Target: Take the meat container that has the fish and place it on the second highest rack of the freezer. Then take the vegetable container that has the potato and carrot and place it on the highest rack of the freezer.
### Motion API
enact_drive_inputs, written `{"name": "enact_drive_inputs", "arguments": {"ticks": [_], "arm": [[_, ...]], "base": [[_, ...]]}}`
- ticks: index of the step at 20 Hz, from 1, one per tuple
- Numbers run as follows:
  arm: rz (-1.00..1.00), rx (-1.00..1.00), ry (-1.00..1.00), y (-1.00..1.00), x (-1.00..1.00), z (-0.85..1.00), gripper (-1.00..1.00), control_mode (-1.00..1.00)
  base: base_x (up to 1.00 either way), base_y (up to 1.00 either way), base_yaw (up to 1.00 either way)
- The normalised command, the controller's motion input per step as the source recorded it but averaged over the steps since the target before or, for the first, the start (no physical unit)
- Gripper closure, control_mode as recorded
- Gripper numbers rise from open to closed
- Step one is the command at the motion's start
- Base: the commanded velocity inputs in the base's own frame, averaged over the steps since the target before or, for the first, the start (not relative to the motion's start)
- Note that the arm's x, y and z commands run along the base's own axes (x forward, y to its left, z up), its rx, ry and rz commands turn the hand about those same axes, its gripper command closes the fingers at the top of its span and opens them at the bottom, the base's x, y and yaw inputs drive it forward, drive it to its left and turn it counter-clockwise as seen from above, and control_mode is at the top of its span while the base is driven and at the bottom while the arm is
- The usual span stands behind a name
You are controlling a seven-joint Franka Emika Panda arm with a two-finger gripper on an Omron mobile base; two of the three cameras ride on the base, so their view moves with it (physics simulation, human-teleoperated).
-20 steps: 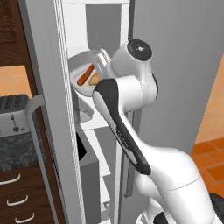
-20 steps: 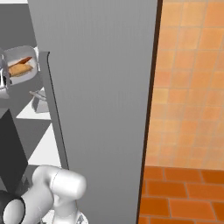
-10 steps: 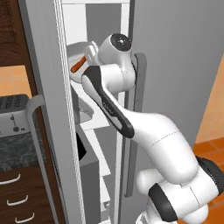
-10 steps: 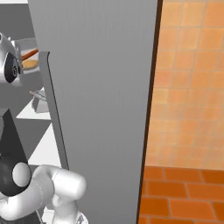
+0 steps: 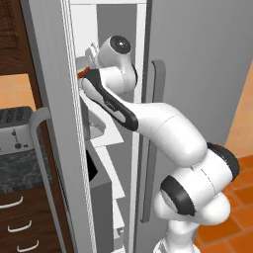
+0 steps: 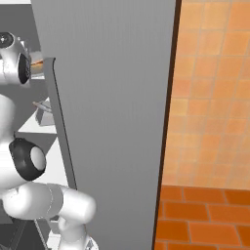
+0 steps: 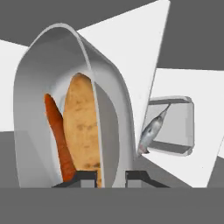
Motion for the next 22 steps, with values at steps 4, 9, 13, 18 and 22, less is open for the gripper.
{"name": "enact_drive_inputs", "arguments": {"ticks": [4, 9, 13, 18, 22], "arm": [[-0.15, 0.0, 0.0, 0.58, 0.51, -0.11, 1.0, -1.0], [-0.17, 0.0, 0.0, 0.41, 0.46, -0.01, 1.0, -1.0], [-0.15, 0.0, 0.0, 0.19, 0.42, -0.01, 1.0, -1.0], [-0.1, 0.0, -0.03, -0.02, -0.08, 0.02, -1.0, -1.0], [-0.01, 0.04, -0.17, -0.37, -0.69, 0.22, -1.0, -1.0]], "base": [[0.0, 0.0, 0.0], [0.0, 0.0, 0.0], [0.0, 0.0, 0.0], [0.0, 0.0, 0.0], [0.0, 0.0, 0.0]]}}
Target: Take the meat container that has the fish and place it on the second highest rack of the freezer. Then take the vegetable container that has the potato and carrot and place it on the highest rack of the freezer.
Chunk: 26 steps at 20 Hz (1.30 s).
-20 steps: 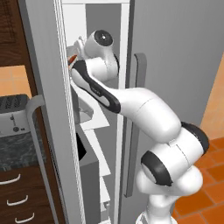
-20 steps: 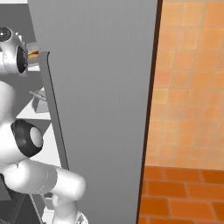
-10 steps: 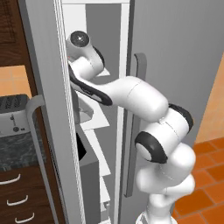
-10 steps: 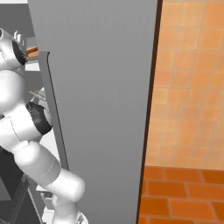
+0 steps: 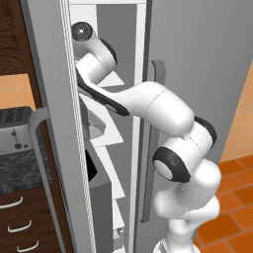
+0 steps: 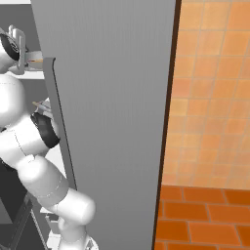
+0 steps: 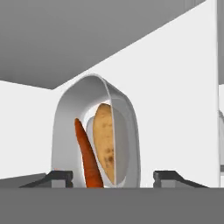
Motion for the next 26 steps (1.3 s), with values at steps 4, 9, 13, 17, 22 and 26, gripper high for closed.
{"name": "enact_drive_inputs", "arguments": {"ticks": [4, 9, 13, 17, 22, 26], "arm": [[0.0, 0.11, -0.11, -0.57, -0.97, 0.24, -1.0, -1.0], [0.08, 0.12, 0.0, -0.81, -1.0, 0.0, -1.0, -1.0], [0.18, 0.13, -0.06, -0.81, -1.0, 0.0, -1.0, -1.0], [0.16, 0.1, -0.04, -0.58, -1.0, 0.0, -1.0, -1.0], [0.1, 0.04, 0.0, -0.47, -1.0, 0.0, -1.0, -1.0], [0.08, 0.02, 0.03, -0.54, -1.0, 0.0, -1.0, -1.0]], "base": [[0.0, 0.0, 0.0], [0.0, 0.0, 0.0], [0.0, 0.0, 0.0], [0.0, 0.0, 0.0], [0.0, 0.0, 0.0], [0.0, 0.0, 0.0]]}}
